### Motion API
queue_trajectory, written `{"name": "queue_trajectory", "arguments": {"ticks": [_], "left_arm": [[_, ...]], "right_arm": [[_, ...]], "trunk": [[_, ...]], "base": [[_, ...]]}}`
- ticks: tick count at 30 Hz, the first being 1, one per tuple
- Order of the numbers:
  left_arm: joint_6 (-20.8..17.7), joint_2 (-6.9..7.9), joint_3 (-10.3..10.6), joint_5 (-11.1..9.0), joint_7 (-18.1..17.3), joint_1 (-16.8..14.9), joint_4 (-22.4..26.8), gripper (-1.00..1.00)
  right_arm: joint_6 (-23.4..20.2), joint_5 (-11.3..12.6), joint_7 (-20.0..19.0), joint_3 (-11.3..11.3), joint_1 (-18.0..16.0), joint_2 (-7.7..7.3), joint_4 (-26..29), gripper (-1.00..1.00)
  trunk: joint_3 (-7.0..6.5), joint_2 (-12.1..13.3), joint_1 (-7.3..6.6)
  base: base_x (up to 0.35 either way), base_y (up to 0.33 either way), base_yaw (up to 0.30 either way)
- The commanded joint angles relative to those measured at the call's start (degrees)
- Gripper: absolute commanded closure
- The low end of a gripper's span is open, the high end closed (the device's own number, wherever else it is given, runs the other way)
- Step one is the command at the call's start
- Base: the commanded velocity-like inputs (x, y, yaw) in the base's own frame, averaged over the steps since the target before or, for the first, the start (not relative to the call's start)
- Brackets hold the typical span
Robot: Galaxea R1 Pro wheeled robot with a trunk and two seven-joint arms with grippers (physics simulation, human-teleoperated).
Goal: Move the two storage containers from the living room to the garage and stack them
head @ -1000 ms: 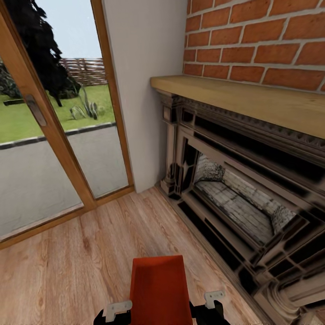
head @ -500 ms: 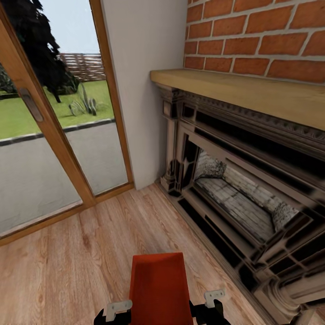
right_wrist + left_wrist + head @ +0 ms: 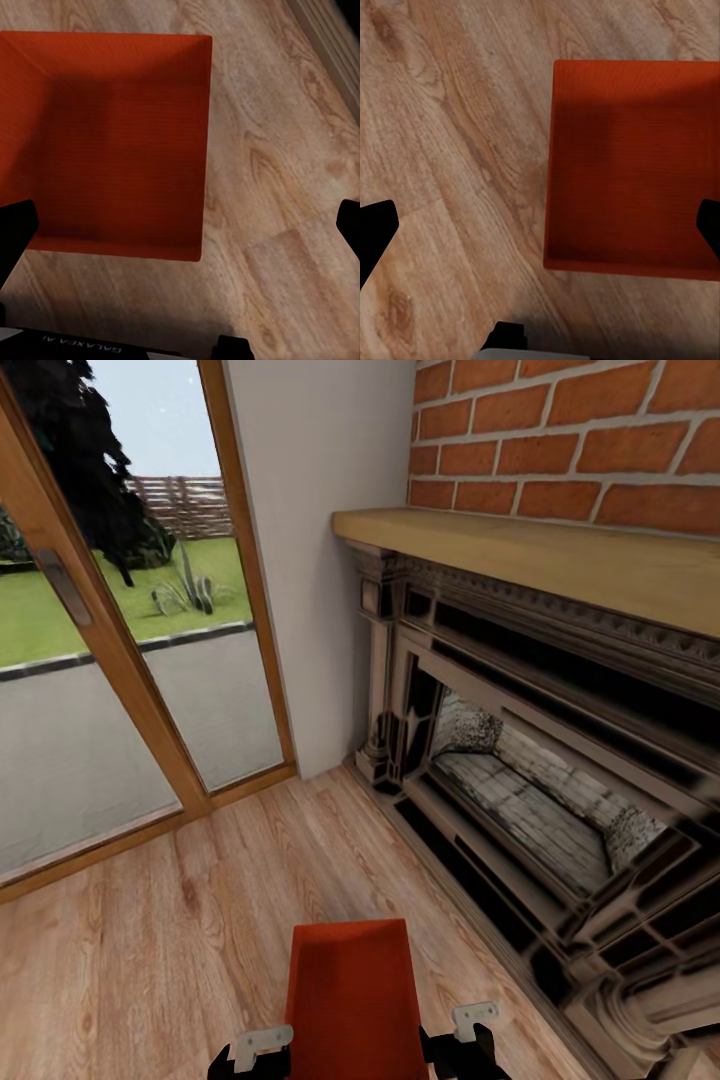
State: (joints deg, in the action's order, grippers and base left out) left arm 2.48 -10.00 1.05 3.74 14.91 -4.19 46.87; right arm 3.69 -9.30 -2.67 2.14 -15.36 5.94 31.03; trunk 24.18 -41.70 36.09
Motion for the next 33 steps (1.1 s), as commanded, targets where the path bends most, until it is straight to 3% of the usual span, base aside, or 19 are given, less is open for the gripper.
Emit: {"name": "queue_trajectory", "arguments": {"ticks": [1, 33], "left_arm": [[0.1, 0.0, 0.1, 0.4, 0.4, 0.0, 0.0, -1.0], [0.1, 0.0, 0.1, 0.4, 0.4, 0.0, 0.2, -1.0]], "right_arm": [[0.1, -0.5, -0.2, 0.2, 0.0, 0.03, 0.0, -1.0], [0.2, -0.2, -0.2, 0.2, 0.0, 0.03, -0.1, -1.0]], "trunk": [[0.25, -0.5, 0.23], [5.99, -13.3, 7.26]], "base": [[0.0, 0.0, 0.0], [0.0, 0.0, 0.0]]}}
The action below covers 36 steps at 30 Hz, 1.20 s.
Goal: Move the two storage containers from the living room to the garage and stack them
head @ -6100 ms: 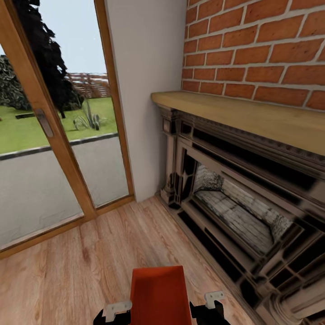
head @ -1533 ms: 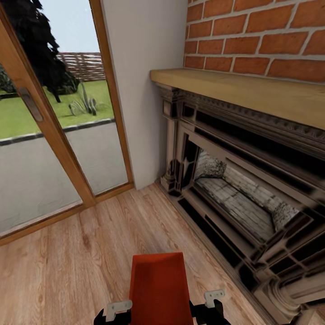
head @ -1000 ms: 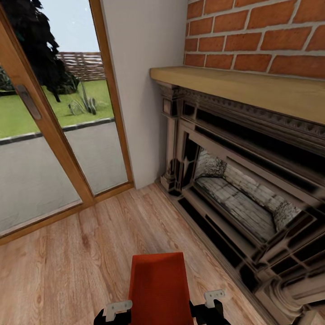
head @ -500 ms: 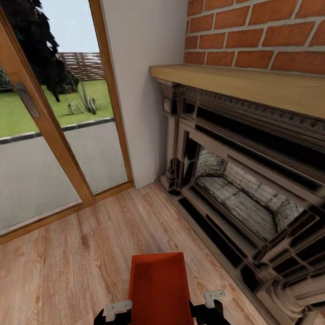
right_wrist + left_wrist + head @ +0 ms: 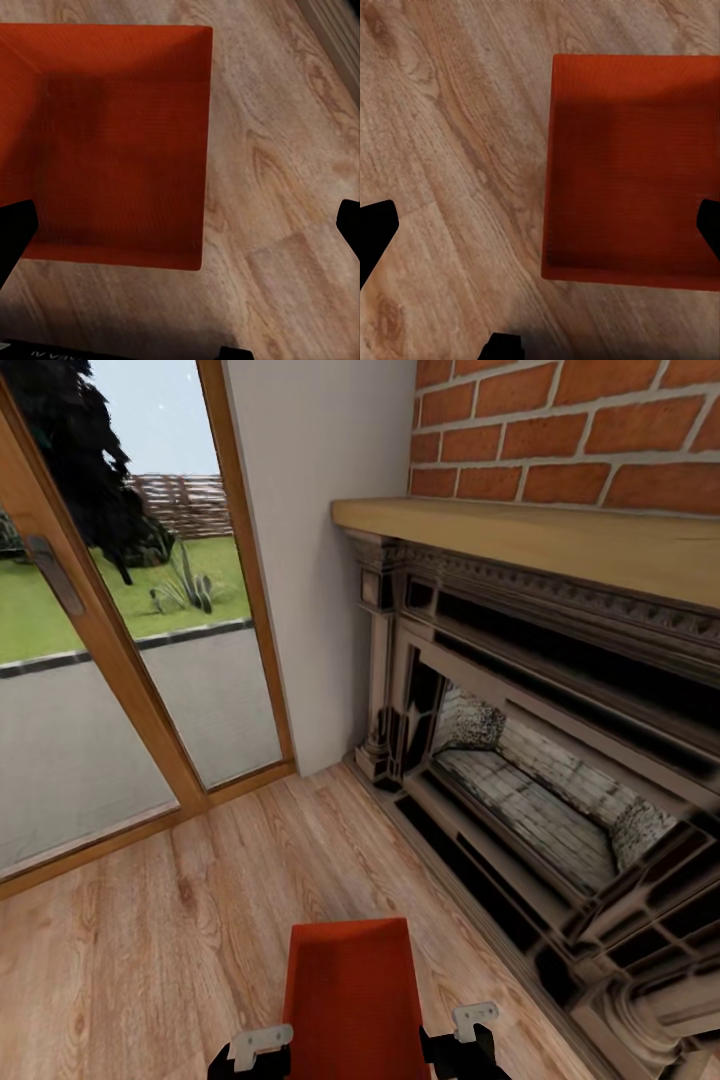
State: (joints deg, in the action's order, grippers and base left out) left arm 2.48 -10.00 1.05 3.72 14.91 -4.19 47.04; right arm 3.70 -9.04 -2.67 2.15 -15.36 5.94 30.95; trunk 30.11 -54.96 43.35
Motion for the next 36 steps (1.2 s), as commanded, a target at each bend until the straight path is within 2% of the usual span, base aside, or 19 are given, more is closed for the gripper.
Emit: {"name": "queue_trajectory", "arguments": {"ticks": [1, 9, 17, 36], "left_arm": [[0.1, 0.0, 0.1, 0.4, 0.4, 0.0, 0.0, -1.0], [0.1, 0.0, 0.1, 0.5, 0.4, 0.0, 0.2, -1.0], [0.1, 0.0, 0.1, 0.5, 0.4, 0.0, 0.2, -1.0], [0.1, 0.0, 0.1, 0.5, 0.4, 0.0, 0.2, -1.0]], "right_arm": [[0.2, -0.5, -0.2, 0.2, 0.0, 0.03, 0.0, -1.0], [0.2, -0.5, -0.2, 0.2, 0.0, 0.03, 0.0, -1.0], [0.2, -0.5, -0.2, 0.2, 0.0, 0.03, 0.0, -1.0], [0.1, -0.6, -0.2, 0.2, 0.0, 0.03, -0.1, -1.0]], "trunk": [[0.23, -0.4, 0.23], [1.67, -3.7, 1.99], [3.11, -6.9, 3.74], [6.52, -14.5, 7.92]], "base": [[0.0, 0.0, 0.0], [-0.013, 0.0, 0.0], [-0.163, 0.0, 0.0], [-0.005, 0.0, 0.0]]}}
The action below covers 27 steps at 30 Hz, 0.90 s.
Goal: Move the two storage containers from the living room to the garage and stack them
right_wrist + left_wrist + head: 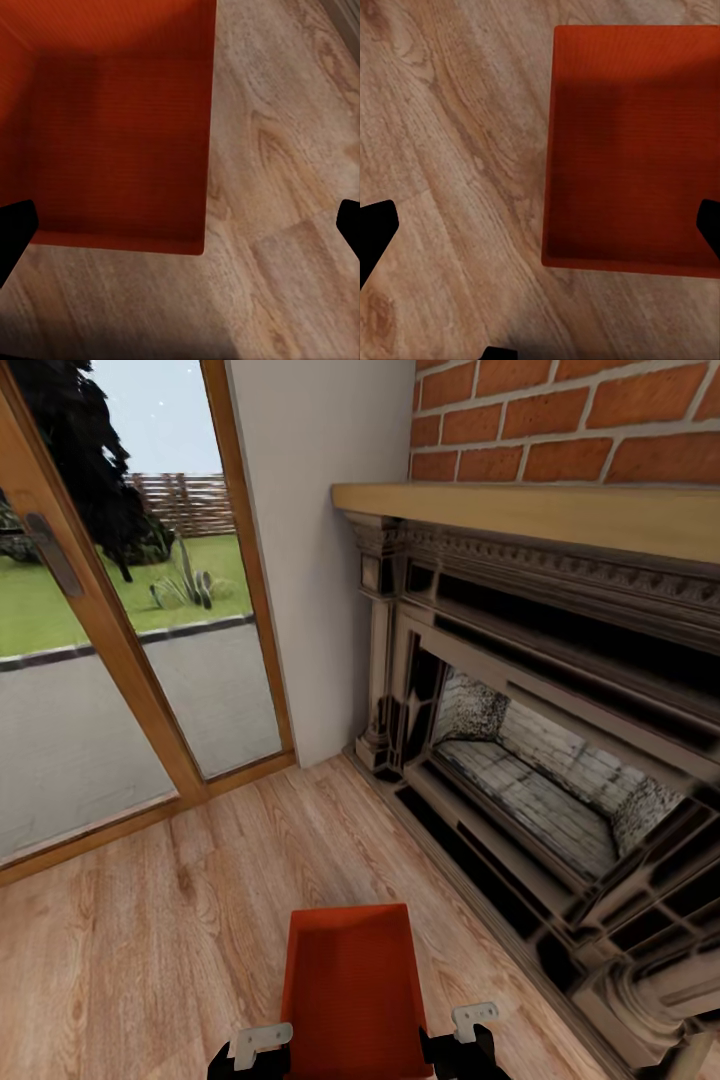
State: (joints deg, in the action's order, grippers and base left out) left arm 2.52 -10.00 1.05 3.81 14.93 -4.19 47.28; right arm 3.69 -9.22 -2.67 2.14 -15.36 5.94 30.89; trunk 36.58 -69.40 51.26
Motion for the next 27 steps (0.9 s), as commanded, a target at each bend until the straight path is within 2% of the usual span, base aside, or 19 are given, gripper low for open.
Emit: {"name": "queue_trajectory", "arguments": {"ticks": [1, 7, 15, 27], "left_arm": [[0.1, 0.0, 0.1, 0.4, 0.4, 0.0, 0.0, -1.0], [0.1, 0.0, 0.1, 0.2, 0.6, 0.0, -0.1, -1.0], [0.1, 0.0, 0.0, 0.2, 0.6, 0.0, -0.1, -1.0], [0.1, 0.0, 0.0, 0.2, 0.6, 0.0, -0.1, -1.0]], "right_arm": [[0.2, -0.5, -0.2, 0.2, 0.0, 0.03, 0.0, -1.0], [0.2, -0.7, -0.2, 0.2, 0.0, 0.03, 0.0, -1.0], [0.2, -0.7, -0.2, 0.1, 0.0, 0.03, 0.0, -1.0], [0.2, -0.7, -0.2, 0.1, 0.0, 0.03, 0.0, -1.0]], "trunk": [[0.23, -0.4, 0.22], [1.31, -2.8, 1.54], [2.78, -6.1, 3.3], [4.94, -10.9, 5.93]], "base": [[0.0, 0.0, 0.0], [0.0, 0.0, 0.001], [0.0, 0.0, 0.154], [0.0, 0.0, 0.012]]}}
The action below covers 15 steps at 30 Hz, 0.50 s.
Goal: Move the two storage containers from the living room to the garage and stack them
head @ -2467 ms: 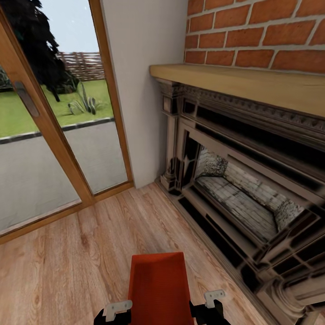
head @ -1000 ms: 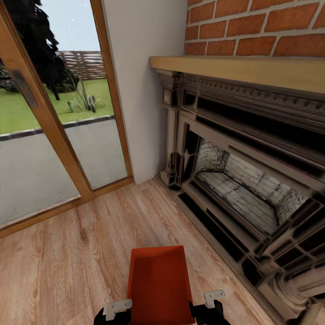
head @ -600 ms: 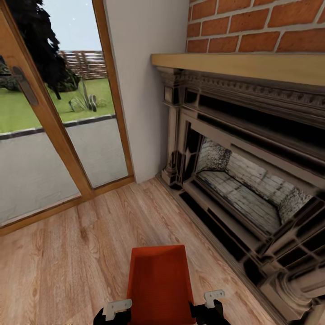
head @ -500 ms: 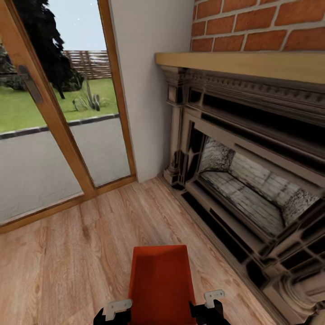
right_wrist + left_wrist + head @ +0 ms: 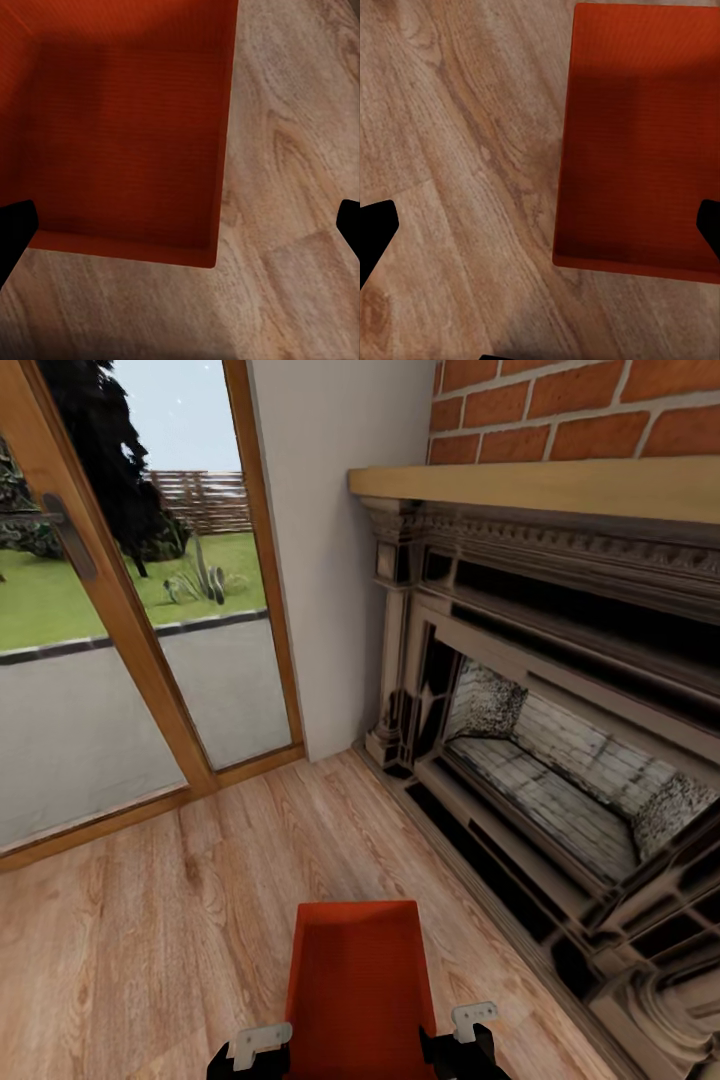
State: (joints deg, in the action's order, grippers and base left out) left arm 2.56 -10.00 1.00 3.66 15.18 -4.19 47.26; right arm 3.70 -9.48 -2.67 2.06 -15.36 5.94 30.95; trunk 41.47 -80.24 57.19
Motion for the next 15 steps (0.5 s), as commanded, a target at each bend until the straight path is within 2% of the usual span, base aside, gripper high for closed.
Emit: {"name": "queue_trajectory", "arguments": {"ticks": [1, 15], "left_arm": [[0.1, 0.0, 0.1, 0.4, 0.4, 0.0, 0.0, -1.0], [0.1, 0.0, 0.1, 0.4, 0.4, 0.0, 0.0, -1.0]], "right_arm": [[0.2, -0.5, -0.2, 0.2, 0.0, 0.03, 0.0, -1.0], [0.2, -0.5, -0.2, 0.2, 0.0, 0.03, 0.0, -1.0]], "trunk": [[0.23, -0.4, 0.22], [2.74, -6.1, 3.3]], "base": [[0.0, 0.0, 0.0], [0.0, 0.0, 0.0]]}}
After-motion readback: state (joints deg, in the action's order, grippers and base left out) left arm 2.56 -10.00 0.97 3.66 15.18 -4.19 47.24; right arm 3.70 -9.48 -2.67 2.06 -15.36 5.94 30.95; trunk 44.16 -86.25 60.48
